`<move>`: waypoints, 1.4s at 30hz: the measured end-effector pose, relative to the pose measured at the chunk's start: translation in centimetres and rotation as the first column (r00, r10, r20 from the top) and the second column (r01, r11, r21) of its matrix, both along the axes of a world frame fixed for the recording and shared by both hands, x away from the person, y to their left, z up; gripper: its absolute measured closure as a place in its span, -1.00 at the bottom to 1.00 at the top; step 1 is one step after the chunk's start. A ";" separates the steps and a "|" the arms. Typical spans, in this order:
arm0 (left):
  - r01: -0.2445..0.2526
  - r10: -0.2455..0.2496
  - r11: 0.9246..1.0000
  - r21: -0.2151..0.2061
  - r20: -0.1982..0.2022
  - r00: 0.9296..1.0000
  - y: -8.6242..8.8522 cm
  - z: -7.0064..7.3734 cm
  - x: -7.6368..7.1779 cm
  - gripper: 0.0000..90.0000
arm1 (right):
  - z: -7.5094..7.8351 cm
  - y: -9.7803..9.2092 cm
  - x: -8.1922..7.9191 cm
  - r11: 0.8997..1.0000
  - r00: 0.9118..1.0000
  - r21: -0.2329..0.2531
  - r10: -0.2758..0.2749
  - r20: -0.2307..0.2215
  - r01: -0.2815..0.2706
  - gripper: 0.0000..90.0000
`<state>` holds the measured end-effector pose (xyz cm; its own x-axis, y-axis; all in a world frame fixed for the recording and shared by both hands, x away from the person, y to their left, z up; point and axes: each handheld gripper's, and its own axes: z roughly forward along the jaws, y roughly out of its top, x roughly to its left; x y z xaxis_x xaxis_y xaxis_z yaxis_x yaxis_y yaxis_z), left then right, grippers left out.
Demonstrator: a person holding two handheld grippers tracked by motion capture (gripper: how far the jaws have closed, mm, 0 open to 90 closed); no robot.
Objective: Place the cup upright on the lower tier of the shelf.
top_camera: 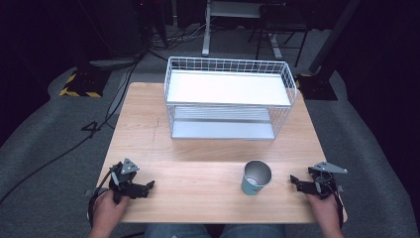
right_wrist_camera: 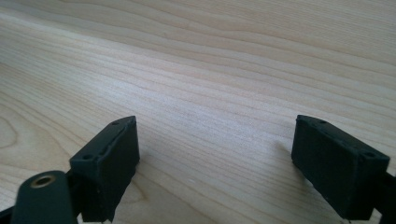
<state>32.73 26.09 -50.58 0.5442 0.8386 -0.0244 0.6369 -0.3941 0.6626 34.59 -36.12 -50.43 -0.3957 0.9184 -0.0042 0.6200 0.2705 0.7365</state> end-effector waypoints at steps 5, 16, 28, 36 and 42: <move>-0.003 0.003 1.000 0.001 0.001 1.000 0.0 0.0 0.1 -1.00 | 0.0 0.0 0.0 1.000 1.000 0.000 -0.001 0.000 0.001 -0.66; -0.022 0.022 1.000 -0.002 0.004 1.000 -0.2 0.0 0.3 -1.00 | 0.3 0.1 -0.4 1.000 1.000 0.010 0.012 0.017 -0.012 -0.65; -0.033 0.033 0.999 0.001 0.004 0.999 -0.3 0.0 0.7 -1.00 | 2.2 1.0 -2.9 0.997 0.997 0.059 0.052 0.049 -0.055 -0.65; -0.033 0.033 0.999 0.000 0.002 0.999 -0.3 0.0 0.7 -1.00 | 3.3 2.2 -4.3 0.992 0.993 0.076 0.094 0.065 -0.099 -0.65; -0.032 0.032 0.999 0.001 0.004 0.999 -0.3 0.0 0.7 -1.00 | 4.0 4.0 -4.7 0.984 0.984 0.071 0.157 0.078 -0.163 -0.66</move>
